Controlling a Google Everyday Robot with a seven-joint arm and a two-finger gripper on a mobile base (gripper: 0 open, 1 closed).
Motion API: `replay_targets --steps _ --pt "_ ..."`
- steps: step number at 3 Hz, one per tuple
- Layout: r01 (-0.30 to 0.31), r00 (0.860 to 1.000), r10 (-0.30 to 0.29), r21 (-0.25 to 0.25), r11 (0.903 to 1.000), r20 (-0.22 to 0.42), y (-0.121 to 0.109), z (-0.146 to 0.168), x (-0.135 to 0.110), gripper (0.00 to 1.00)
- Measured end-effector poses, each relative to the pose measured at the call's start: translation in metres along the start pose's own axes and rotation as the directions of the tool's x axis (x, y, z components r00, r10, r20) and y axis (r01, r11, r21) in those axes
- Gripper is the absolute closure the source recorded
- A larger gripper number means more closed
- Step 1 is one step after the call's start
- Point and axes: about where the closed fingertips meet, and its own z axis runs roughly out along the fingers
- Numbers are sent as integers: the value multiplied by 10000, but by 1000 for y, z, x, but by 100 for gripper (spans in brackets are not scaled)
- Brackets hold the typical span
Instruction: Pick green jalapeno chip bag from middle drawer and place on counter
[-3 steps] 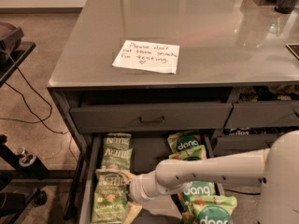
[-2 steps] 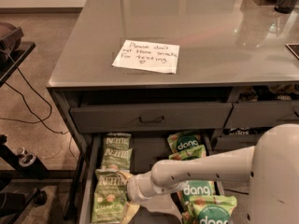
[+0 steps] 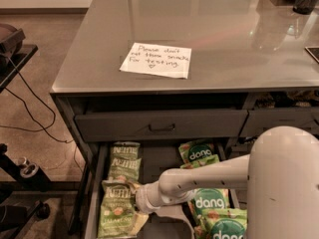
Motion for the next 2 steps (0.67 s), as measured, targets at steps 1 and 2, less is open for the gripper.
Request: replay_targets --steps 1,2 --pt "-227 9997 226 -32 9997 -101 -3 8 13 18" --pt "-336 9994 336 14 9994 -108 -5 7 14 42"
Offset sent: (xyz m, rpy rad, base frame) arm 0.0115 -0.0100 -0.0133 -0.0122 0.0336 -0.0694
